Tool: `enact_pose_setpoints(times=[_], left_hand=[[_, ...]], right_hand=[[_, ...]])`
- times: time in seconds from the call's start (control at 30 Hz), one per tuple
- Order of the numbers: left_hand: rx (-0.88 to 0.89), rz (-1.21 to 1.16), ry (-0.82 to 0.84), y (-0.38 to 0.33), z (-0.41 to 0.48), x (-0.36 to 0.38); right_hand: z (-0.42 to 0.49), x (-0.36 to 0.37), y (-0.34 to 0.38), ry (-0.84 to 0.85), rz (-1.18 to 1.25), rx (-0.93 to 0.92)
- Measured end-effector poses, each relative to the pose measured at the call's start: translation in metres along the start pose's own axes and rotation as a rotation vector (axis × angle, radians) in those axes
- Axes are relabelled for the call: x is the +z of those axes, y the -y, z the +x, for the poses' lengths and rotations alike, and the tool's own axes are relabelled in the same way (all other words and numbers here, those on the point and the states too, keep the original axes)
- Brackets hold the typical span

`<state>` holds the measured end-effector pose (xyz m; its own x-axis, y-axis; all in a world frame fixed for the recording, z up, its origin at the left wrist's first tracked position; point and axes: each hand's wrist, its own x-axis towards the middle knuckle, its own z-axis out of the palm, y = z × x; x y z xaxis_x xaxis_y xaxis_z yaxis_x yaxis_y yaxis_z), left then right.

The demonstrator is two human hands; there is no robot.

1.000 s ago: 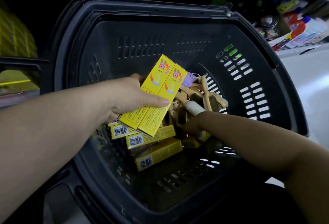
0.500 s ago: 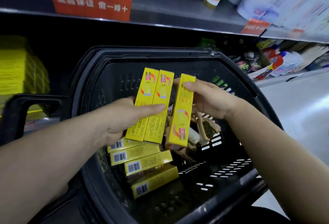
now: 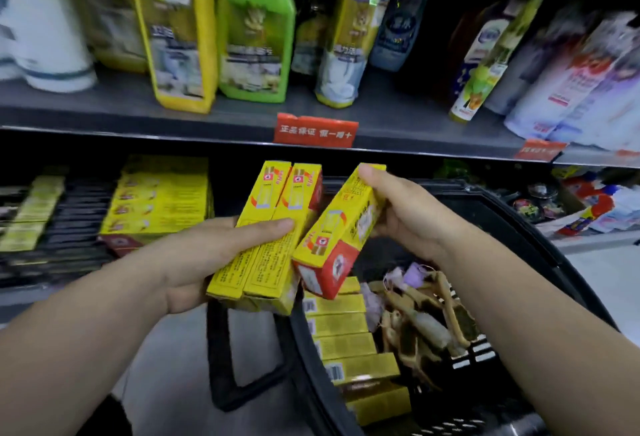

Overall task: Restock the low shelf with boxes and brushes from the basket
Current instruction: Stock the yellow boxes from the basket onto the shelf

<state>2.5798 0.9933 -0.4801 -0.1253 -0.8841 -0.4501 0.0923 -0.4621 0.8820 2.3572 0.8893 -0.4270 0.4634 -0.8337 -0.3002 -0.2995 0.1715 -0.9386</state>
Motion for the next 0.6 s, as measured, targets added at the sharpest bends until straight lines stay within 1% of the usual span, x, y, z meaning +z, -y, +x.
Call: enact_pose_setpoints(times=[0.1,0.23,0.33,0.43,0.5,0.6], left_hand=[[-0.027,-0.043,-0.146,0.016,-0.011,-0.054],[-0.085,-0.094,-0.324,0.041,-0.032,-0.119],[-0.127,-0.11,-0.427,0.057,-0.049,-0.151],[-0.135,-0.201,-0.513,0.066,-0.064,-0.17],[-0.122,-0.245,-0.568,0.069,-0.068,-0.179],[-0.104,-0.276,-0.646,0.072,-0.069,-0.19]], right_hand=[[0.011,0.029,0.013,0.022,-0.114,-0.024],[0.034,0.063,0.018,0.026,-0.24,0.007],[0.054,0.091,0.018,0.026,-0.219,0.027],[0.071,0.124,0.014,0.054,-0.256,0.015],[0.084,0.144,0.007,0.057,-0.384,-0.016],[0.113,0.169,-0.002,0.066,-0.731,-0.119]])
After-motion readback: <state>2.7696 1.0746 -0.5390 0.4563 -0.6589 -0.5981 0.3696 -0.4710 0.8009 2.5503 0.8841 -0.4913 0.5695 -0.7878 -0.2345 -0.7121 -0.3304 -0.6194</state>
